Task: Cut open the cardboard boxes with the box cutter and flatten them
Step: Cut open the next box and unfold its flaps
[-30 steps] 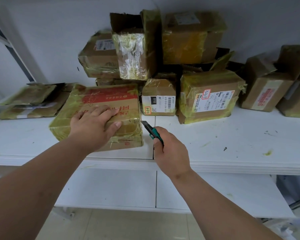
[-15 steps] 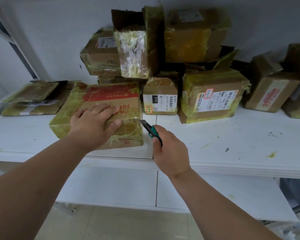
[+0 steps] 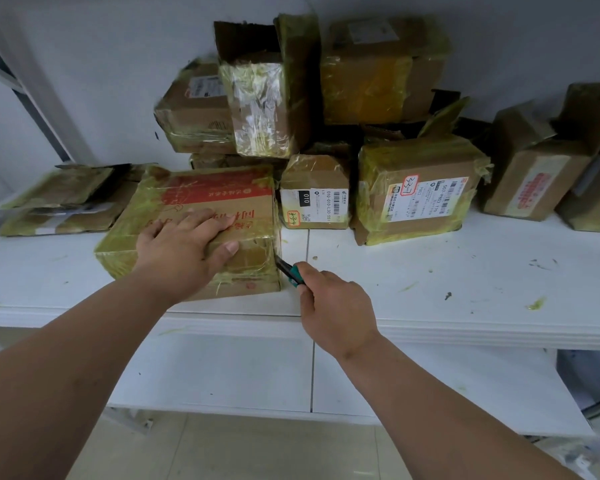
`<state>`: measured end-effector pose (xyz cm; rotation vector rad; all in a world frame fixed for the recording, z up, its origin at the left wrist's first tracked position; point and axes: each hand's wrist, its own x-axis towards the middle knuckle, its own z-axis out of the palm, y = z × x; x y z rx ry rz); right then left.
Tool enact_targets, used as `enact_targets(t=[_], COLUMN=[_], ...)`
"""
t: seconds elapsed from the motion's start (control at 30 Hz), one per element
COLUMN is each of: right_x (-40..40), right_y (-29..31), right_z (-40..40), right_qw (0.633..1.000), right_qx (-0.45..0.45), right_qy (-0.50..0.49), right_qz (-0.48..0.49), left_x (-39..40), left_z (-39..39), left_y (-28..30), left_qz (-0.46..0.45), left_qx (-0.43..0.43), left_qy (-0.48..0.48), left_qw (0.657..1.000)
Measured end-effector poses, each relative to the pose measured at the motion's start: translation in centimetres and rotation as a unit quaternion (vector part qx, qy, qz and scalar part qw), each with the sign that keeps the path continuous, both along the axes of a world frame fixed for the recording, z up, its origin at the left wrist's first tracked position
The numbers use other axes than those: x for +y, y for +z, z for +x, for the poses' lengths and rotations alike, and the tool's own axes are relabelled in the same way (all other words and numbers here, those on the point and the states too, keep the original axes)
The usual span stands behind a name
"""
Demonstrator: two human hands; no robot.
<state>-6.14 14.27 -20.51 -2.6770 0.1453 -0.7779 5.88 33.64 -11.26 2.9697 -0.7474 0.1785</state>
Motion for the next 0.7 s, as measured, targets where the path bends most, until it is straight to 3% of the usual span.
enact_targets(t=[0.1, 0.27, 0.53, 0.7], right_x=[0.1, -0.1, -0.8, -1.9], right_y=[-0.2, 0.3, 0.7, 3.2], right_z=[-0.2, -0.1, 0.4, 1.5], right_qw=[0.998, 0.995, 0.989, 0.986], right_qx=[0.001, 0.049, 0.048, 0.090], right_qy=[-0.033, -0.039, -0.051, -0.016], right_qz=[-0.057, -0.077, -0.128, -0.143], left_x=[0.0, 0.0, 0.3, 0.3], left_z=[0.0, -0.1, 0.0, 0.4], left_y=[0.2, 0.5, 0.8, 0.8], left_qz=[0.005, 0.006, 0.007, 0.011], left_qx=[0.010, 0.025, 0.036, 0.037], left_qy=[0.001, 0.000, -0.006, -0.004], left_qw=[1.000, 1.000, 0.999, 0.999])
